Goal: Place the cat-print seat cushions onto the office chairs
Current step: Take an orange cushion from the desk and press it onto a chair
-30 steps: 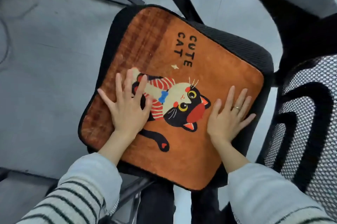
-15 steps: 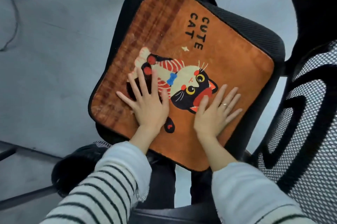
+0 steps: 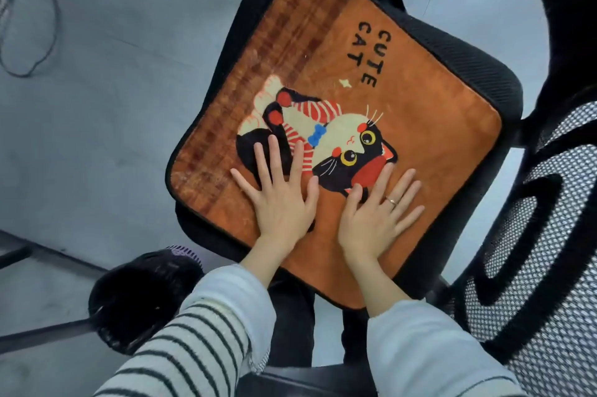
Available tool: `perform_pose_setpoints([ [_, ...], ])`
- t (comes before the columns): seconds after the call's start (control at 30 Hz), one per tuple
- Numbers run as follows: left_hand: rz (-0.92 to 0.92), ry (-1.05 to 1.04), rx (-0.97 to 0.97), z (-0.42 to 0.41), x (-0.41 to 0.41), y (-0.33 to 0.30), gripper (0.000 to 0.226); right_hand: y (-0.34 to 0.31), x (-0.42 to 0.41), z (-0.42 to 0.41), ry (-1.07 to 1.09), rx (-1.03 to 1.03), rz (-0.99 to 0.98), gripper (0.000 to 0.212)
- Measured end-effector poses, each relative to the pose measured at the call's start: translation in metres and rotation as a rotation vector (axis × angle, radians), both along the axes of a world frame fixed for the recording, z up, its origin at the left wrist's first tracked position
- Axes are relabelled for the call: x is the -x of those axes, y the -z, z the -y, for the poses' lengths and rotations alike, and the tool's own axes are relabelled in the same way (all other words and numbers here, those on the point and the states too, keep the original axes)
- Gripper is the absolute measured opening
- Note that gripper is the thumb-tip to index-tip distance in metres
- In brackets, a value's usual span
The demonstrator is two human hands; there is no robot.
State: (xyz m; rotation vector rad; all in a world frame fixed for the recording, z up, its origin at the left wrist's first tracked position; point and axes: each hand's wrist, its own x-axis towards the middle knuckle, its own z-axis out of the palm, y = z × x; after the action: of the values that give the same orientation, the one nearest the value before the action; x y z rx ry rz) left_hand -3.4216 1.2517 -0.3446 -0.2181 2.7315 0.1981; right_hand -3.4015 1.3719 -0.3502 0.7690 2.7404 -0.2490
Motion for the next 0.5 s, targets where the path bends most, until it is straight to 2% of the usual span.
perform_pose_setpoints([
  [0.07, 0.041, 0.021, -0.050, 0.021, 0.001, -0.010, 0.065, -0.014, -0.008, -0.005, -0.058, 0.055, 0.080, 0.064],
  [0.2, 0.136, -0.122, -0.073, 0.074, 0.007, -0.021, 0.080, -0.040, -0.030, -0.008, -0.129, 0.154, 0.278, 0.071],
  [0.37, 0.209, -0.042, -0.007, 0.090, 0.006, -0.017, 0.093, -0.054, -0.045, 0.003, -0.221, 0.235, 0.566, 0.106],
  [0.5, 0.183, -0.029, 0.029, 0.090, 0.004, -0.002, 0.094, -0.046, -0.040, 0.006, -0.229, 0.187, 0.601, 0.116],
])
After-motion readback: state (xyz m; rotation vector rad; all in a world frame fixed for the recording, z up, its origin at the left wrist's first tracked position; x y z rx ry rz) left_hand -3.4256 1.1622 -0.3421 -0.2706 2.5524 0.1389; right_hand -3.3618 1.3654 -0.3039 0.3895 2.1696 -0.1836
